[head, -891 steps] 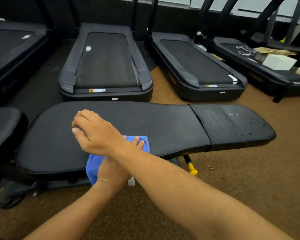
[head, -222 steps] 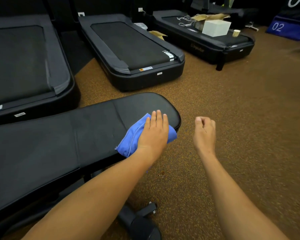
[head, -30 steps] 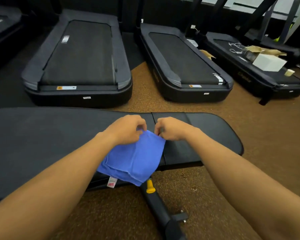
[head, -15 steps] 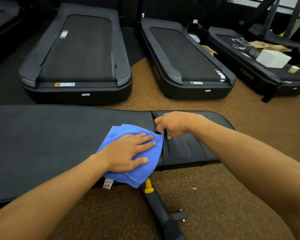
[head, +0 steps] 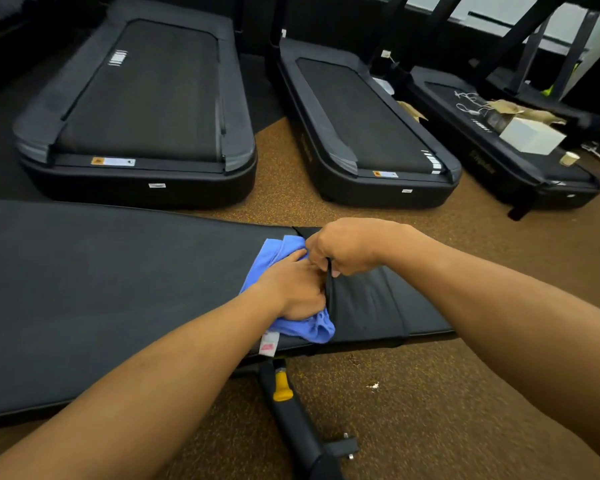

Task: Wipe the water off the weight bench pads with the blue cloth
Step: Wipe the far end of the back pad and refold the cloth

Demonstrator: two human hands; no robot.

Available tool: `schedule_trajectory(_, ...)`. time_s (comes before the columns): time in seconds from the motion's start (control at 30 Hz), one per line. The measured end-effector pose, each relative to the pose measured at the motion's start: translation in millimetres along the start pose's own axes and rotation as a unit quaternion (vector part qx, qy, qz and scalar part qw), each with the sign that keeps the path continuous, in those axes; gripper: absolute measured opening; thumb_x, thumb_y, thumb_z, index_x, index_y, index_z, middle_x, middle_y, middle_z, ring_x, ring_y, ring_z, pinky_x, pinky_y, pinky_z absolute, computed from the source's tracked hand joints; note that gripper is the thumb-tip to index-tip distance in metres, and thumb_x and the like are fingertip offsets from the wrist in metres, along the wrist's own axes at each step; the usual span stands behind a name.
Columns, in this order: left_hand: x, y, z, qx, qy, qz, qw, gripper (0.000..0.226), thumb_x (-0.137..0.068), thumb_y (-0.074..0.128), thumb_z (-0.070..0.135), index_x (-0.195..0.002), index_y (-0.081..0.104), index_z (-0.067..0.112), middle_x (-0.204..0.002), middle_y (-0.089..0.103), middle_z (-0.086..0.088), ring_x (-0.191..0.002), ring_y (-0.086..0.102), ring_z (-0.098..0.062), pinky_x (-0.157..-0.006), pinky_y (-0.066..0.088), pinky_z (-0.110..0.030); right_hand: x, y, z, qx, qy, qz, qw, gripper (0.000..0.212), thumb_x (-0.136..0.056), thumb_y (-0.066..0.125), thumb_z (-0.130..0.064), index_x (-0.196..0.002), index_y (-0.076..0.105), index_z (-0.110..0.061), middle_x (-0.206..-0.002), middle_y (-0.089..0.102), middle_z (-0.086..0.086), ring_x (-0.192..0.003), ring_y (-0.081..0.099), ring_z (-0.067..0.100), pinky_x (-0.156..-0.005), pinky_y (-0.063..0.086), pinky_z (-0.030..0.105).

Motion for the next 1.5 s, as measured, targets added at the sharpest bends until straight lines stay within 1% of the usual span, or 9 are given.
schedule_trajectory(0.07,-15.8,-2.2,-5.6,-0.011,-0.016,-0.014,1.000,0.029,-0.097,0.039,0.019,-0.106,0.066,0.013,-0.124,0.066,-0.006,-0.131,0.044,-0.022,-0.120,0.016,-0.037,-0.4,2.3,0.8,0.000,-0.004,0.004,1.000,0.026,-0.082,0.072,-0.010,-0.081,0.053,-0.027,-0.105,0.063,-0.002,-0.088,0.057,0.022,-0.076,0.046,0.035)
schedule_trajectory(0.33,-44.5,-4.2,-23.4,-0.034,-0.074,-0.044,0.996,0.037,-0.104,0.032,0.032,-0.115,0.065,0.017,-0.126,0.066,-0.006,-0.122,0.052,-0.028,-0.118,0.024,-0.042,7.4,9.8,-3.7,0.003,0.014,0.039,0.999,0.022,-0.085,0.065,-0.008,-0.084,0.051,-0.026,-0.108,0.062,-0.003,-0.084,0.053,0.020,-0.071,0.037,0.031)
schedule_trajectory(0.47,-29.5,-2.2,-19.5,-0.018,-0.065,0.012,0.998,0.035,-0.101,0.034,0.033,-0.120,0.062,0.023,-0.133,0.061,-0.002,-0.126,0.047,-0.021,-0.118,0.020,-0.039,13.5,19.6,-2.3,-0.008,0.022,0.068,0.997,0.012,-0.086,0.065,-0.010,-0.094,0.061,-0.017,-0.116,0.060,-0.003,-0.091,0.057,0.020,-0.071,0.031,0.028)
schedule_trajectory(0.6,6.1,4.8,-33.5,0.029,-0.095,0.033,0.995,0.059,-0.101,0.024,0.058,-0.156,0.027,0.037,-0.165,0.023,0.011,-0.153,0.013,-0.014,-0.124,0.005,-0.044,12.6,20.6,-3.2,-0.026,0.032,0.071,0.997,0.008,-0.087,0.066,-0.011,-0.093,0.067,-0.015,-0.111,0.060,-0.002,-0.095,0.061,0.022,-0.071,0.035,0.029)
schedule_trajectory(0.7,35.9,8.0,-53.9,0.025,-0.143,0.022,0.989,0.066,-0.100,0.019,0.065,-0.160,0.005,0.042,-0.168,-0.002,0.016,-0.156,-0.004,-0.012,-0.125,0.000,-0.048,11.0,22.0,-7.1,-0.058,0.051,0.084,0.993,0.010,-0.085,0.064,-0.010,-0.093,0.068,-0.015,-0.108,0.059,-0.002,-0.095,0.061,0.023,-0.077,0.044,0.035)
schedule_trajectory(0.83,74.7,4.6,-80.3,0.027,-0.196,0.033,0.980,0.065,-0.100,0.019,0.065,-0.159,0.004,0.043,-0.168,-0.004,0.017,-0.155,-0.005,-0.010,-0.125,0.000,-0.046,22.0,30.2,-17.7,-0.139,0.081,0.124,0.979,0.014,-0.091,0.064,-0.017,-0.104,0.068,-0.022,-0.115,0.057,-0.007,-0.101,0.058,0.020,-0.088,0.047,0.037)
schedule_trajectory(1.0,128.5,-3.3,-113.0,0.023,-0.267,0.046,0.962,0.063,-0.101,0.023,0.062,-0.159,0.007,0.043,-0.168,-0.001,0.019,-0.155,-0.002,-0.010,-0.124,0.003,-0.045,52.5,41.5,-25.6,-0.185,0.127,0.205,0.953,0.011,-0.095,0.064,-0.027,-0.105,0.066,-0.026,-0.120,0.055,-0.009,-0.085,0.051,0.009,-0.084,0.046,0.033)
schedule_trajectory(1.27,198.9,-5.2,-138.1,0.017,-0.414,0.046,0.909,0.062,-0.100,0.018,0.063,-0.159,0.005,0.046,-0.169,-0.003,0.016,-0.156,-0.006,-0.022,-0.122,0.000,-0.057,101.7,51.8,-42.5,-0.231,0.216,0.298,0.901,0.017,-0.095,0.065,-0.031,-0.109,0.064,-0.022,-0.106,0.050,-0.008,-0.092,0.059,0.017,-0.081,0.047,0.035)
schedule_trajectory(1.5,204.9,-9.3,-122.6,0.039,-0.444,0.043,0.894,0.064,-0.100,0.015,0.064,-0.159,0.003,0.043,-0.169,-0.007,0.014,-0.156,-0.008,-0.023,-0.119,-0.004,-0.062,52.4,21.2,-111.4,-0.296,0.187,0.303,0.886,0.042,-0.098,0.059,-0.042,-0.130,0.057,-0.015,-0.130,0.051,0.001,-0.121,0.052,0.021,-0.096,0.045,0.036)
Point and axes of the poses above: each hand's wrist, its own x-axis away from the middle knuckle, its own y-axis out of the palm, z = x × y, the point moved 3 cm from there along -x, towards the middle knuckle
